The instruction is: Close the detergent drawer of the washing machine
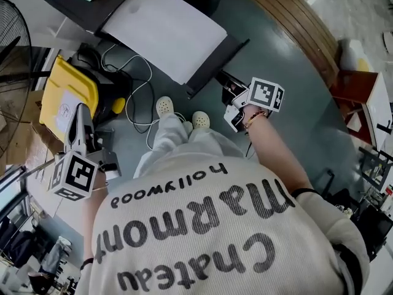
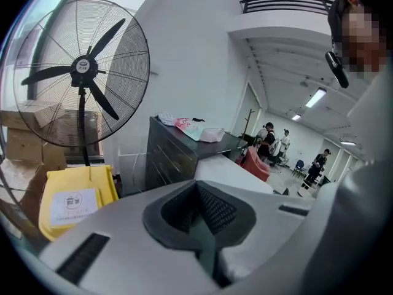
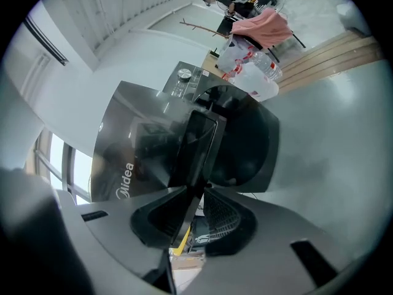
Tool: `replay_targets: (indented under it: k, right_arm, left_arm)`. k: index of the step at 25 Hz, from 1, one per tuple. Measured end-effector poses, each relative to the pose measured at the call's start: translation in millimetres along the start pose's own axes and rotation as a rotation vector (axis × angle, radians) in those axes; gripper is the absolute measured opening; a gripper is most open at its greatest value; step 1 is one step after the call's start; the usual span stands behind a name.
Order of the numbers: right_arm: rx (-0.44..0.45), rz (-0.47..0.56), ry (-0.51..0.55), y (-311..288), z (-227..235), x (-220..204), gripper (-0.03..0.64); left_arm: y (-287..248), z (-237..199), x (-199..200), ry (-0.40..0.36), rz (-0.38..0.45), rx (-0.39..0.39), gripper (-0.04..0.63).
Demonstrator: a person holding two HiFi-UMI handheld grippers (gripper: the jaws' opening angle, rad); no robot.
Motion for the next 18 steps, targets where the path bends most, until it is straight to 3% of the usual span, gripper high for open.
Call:
replay_targets:
  k: [15,18]
  right_arm:
    - [-0.098,0.086,-0.053,13,-12,-2,0.095]
    - [-0.07,0.097,-0.031,4,-17,2,0.095]
  left_arm:
    - [-48,-20,42,0.002,0.007,-0.093,0.008]
    - [-57,-22,50,0.001,0.009,-0.108,0.008]
Point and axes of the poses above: the fingertips, and each gripper's own axes: y backward along the fingers, z to its right, x out of its top, the point moved 5 cm from there along y, backward along the fingers, and after that the axes turned 7 degrees about x, right-handed, at the moved point
